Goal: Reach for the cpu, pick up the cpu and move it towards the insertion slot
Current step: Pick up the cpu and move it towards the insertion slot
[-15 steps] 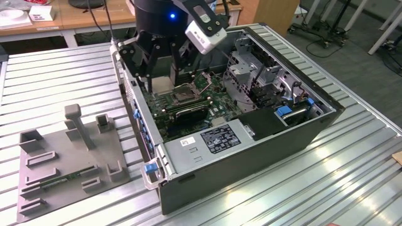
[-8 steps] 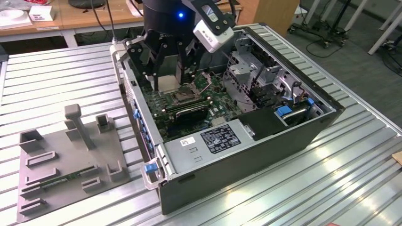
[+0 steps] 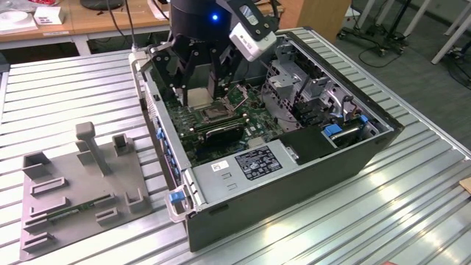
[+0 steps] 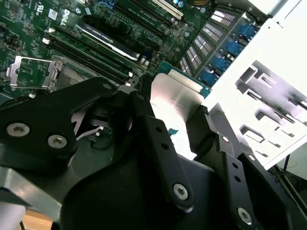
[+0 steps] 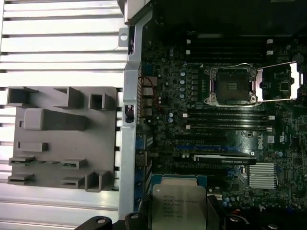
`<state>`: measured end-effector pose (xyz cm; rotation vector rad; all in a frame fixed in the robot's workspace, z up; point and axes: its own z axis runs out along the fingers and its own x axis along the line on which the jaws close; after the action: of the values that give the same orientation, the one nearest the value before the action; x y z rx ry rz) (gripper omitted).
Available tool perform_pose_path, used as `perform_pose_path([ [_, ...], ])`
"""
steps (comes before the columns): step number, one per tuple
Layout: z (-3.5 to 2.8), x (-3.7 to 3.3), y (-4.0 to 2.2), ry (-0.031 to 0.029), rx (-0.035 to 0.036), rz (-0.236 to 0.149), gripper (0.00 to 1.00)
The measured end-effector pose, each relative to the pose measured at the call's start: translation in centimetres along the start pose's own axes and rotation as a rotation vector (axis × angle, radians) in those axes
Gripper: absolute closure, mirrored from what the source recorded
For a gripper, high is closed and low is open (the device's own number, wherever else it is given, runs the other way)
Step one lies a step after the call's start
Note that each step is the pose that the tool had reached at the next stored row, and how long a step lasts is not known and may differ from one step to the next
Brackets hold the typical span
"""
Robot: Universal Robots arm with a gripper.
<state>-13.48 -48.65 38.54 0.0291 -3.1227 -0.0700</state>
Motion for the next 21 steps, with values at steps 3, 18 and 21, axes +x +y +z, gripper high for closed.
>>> perform_pose_path([
  [3, -0.01, -0.72, -0.01, 0.0000, -0.0001, 0.000, 0.46],
  [18, 0.07, -2.88, 0.62, 0.0000, 0.0000, 0.000, 0.46],
  [21, 0.07, -2.89, 0.63, 0.0000, -0.0001, 0.000, 0.46],
])
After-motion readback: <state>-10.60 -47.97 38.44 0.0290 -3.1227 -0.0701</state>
